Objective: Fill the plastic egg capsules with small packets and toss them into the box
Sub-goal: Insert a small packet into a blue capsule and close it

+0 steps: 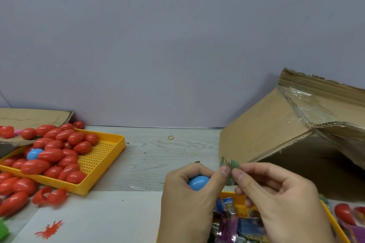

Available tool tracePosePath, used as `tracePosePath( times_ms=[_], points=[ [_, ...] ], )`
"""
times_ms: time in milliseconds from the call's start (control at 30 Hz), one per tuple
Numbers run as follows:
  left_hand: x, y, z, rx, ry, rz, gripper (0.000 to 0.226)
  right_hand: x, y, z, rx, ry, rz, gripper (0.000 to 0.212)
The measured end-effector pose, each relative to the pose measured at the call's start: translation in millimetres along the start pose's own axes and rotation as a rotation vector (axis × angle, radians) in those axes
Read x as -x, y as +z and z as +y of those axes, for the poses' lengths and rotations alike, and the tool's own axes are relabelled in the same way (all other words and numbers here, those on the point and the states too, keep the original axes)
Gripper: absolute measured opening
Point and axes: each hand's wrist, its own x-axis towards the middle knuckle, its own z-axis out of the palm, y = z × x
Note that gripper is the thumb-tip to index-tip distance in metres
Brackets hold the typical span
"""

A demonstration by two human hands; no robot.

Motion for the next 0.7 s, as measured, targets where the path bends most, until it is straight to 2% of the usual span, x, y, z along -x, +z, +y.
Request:
tracePosePath(
  times_ms=[167,267,367,467,633,700],
  points=[
    [-1,-1,0,0.004,0.005,0.024,0.031,-2,0,3,-0.026,0.110,-0.093,0.008],
    [-1,-2,-1,0.029,-0.026,0.020,0.040,-5,1,5,-0.084,0.108,-0.102,0.005],
    [-2,-3,-2,0.077,-0.079,-0.001,0.043,-8,-2,7,-0.212,0.160,-0.147,0.023],
    [-3,-3,-2,0.107,-0.111,-0.022,0.044,-8,-2,5,-0.331,0.213,-0.179,0.030],
    [-3,-3,-2,0.109,-0.113,-0.044,0.042,-11,-5,5,-0.448,0.197,-0.166,0.036],
    [-2,-2,-1,0.097,-0.093,-0.034,0.042,-11,-6,5,-0.453,0.172,-0.181,0.056]
  ],
)
